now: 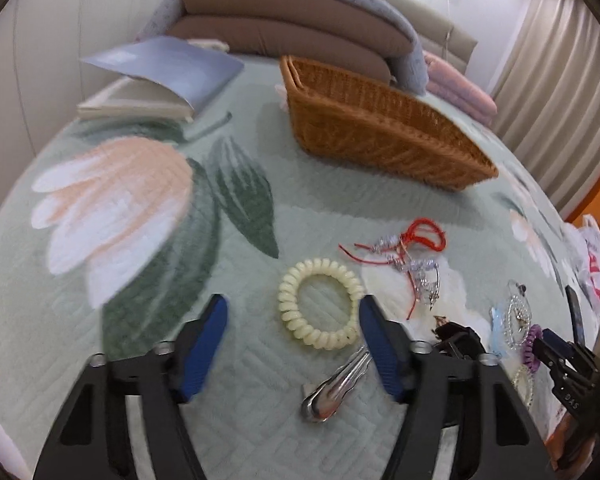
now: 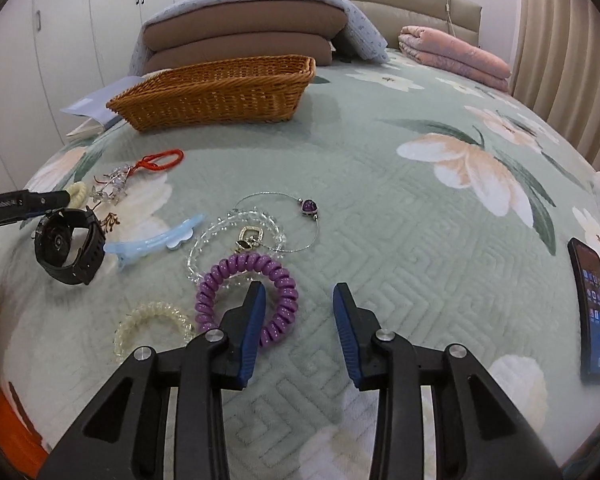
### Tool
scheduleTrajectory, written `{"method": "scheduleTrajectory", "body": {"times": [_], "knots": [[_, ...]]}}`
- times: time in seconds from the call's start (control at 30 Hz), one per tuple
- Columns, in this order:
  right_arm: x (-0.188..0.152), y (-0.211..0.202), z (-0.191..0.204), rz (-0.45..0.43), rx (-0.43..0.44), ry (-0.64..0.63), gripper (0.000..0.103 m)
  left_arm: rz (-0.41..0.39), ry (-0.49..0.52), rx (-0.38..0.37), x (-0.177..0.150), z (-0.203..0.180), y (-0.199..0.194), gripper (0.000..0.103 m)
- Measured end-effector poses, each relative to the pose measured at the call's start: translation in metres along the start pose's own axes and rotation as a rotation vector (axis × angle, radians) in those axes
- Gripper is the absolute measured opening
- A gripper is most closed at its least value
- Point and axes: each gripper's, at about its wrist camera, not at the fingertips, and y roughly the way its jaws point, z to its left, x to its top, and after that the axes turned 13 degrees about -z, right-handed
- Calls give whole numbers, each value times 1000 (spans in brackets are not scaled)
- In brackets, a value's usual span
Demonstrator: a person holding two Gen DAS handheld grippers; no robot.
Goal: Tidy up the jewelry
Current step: 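Grasp the cream spiral hair tie with left tool while right tool grasps purple hair tie, then drop both hair ties into the wicker basket by opening both tools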
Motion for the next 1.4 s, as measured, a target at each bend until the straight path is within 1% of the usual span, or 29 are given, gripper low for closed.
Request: {"method": "scheduleTrajectory", "body": {"times": [0.07,0.1,0.13,0.17,0.2,0.23,0.27,0.3,0.33,0.43,0.5,0.67,0.77,0.83,0.9,0.97,1.03,1.13,1.2,1.23,1.33,1.4], "knots": [[0,2,3,-2,-11,-20,37,-2,28,32,0,-3,2,55],[0,2,5,-4,-11,-31,32,-5,37,33,0,-5,2,51],[0,2,7,-10,-8,-42,28,-7,40,32,0,-7,2,43],[0,1,9,-11,-3,-47,15,-5,48,40,0,-8,3,39],[0,0,9,-14,-5,-52,15,-5,61,55,-1,-9,4,30],[0,-1,9,-17,-4,-50,15,-8,73,61,-1,-11,4,19],[1,-1,7,-16,-1,-44,15,-8,79,58,-1,-12,4,14],[2,-2,5,-18,7,-32,14,-13,81,49,-1,-13,2,11],[3,-3,3,-22,17,-18,14,-19,79,31,-1,-13,1,11],[8,-13,0,-57,28,2,14,-43,86,9,0,-16,-5,11],[15,-20,1,-81,41,9,14,-76,82,-19,3,-19,-13,11],[48,-30,12,-146,97,-1,14,-145,94,-40,13,-30,-30,11],[81,-30,23,-204,121,-39,14,-179,104,-50,25,-40,-38,11],[106,-27,29,-253,120,-63,14,-204,115,-63,38,-49,-42,11],[132,-17,34,-295,121,-84,14,-232,130,-67,54,-57,-44,11],[159,3,36,-311,100,-86,14,-260,134,-67,70,-64,-44,11],[182,32,34,-289,114,-51,14,-277,127,-67,89,-69,-38,11],[204,81,33,-229,108,-5,14,-288,100,-76,115,-72,-21,11],[210,110,33,-177,115,5,14,-283,83,-65,130,-73,-4,11],[213,131,33,-132,117,17,14,-274,73,-65,135,-73,7,11],[213,174,35,-21,121,38,14,-236,55,-45,151,-71,45,11],[211,190,36,20,120,41,14,-187,47,-35,158,-69,74,11]]}}
